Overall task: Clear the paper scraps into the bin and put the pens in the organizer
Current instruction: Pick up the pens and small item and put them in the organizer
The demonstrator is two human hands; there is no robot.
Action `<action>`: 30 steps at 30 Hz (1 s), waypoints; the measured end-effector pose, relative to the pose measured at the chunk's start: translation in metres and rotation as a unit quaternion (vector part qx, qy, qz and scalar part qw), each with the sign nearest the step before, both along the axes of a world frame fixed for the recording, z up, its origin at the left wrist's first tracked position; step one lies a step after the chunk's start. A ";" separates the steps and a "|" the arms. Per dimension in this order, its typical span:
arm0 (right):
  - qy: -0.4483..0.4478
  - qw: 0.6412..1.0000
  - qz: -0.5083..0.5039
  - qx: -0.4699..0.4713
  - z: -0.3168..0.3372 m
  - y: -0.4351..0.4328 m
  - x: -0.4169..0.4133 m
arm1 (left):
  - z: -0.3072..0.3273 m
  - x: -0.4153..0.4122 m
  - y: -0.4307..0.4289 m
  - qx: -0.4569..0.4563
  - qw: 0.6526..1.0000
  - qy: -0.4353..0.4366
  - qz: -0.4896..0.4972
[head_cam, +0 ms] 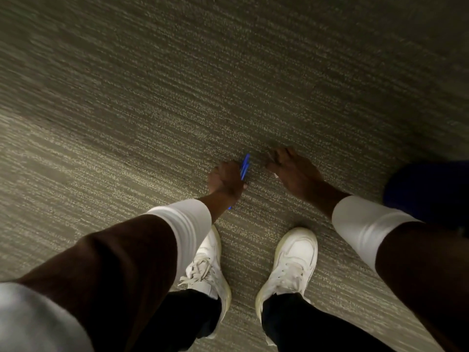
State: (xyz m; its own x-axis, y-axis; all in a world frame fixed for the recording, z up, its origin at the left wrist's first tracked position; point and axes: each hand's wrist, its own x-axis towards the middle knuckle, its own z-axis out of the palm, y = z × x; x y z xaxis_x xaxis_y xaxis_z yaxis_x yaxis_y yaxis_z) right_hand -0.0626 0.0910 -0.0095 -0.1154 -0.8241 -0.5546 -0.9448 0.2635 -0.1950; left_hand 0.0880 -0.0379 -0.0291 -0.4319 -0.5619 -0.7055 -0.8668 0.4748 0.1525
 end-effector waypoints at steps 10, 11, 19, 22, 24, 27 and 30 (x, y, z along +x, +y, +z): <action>-0.032 0.960 -0.277 -0.016 0.065 0.031 0.023 | 0.069 0.000 0.000 0.112 0.993 0.022 0.037; -0.035 0.951 -0.306 -0.016 0.080 0.034 0.024 | 0.084 0.000 0.001 0.117 0.992 0.035 0.042; -0.049 0.877 -0.469 -0.089 0.236 0.071 0.035 | 0.238 -0.006 0.012 0.187 0.958 0.170 0.137; -0.083 0.846 -0.514 -0.116 0.300 0.081 0.040 | 0.303 -0.009 0.011 0.173 0.950 0.195 0.170; -0.102 0.833 -0.527 -0.132 0.344 0.086 0.043 | 0.344 -0.011 0.009 0.160 0.947 0.206 0.185; -0.118 0.828 -0.530 -0.140 0.405 0.091 0.045 | 0.400 -0.014 0.005 0.127 0.953 0.215 0.174; -0.116 0.825 -0.530 -0.159 0.454 0.092 0.044 | 0.449 -0.018 0.001 0.091 0.956 0.232 0.155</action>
